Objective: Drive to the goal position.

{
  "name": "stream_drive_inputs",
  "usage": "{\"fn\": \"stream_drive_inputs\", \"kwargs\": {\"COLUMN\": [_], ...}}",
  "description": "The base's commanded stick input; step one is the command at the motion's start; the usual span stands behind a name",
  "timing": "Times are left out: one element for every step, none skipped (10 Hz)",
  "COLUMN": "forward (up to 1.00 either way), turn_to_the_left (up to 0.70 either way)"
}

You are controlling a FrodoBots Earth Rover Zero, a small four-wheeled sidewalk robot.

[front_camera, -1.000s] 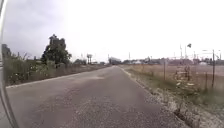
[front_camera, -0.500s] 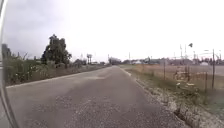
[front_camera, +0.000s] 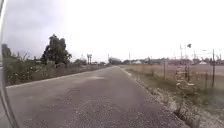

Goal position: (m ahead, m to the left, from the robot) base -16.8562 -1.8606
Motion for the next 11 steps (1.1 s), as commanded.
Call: {"fn": "stream_drive_inputs", "kwargs": {"forward": [0.08, 0.08, 0.07, 0.08, 0.08, 0.08, 0.08, 0.08, 0.07, 0.08, 0.09], "turn_to_the_left": [0.0, 0.0, 0.0, 0.0, 0.0, 0.0, 0.0, 0.0, 0.0, 0.0, 0.0]}}
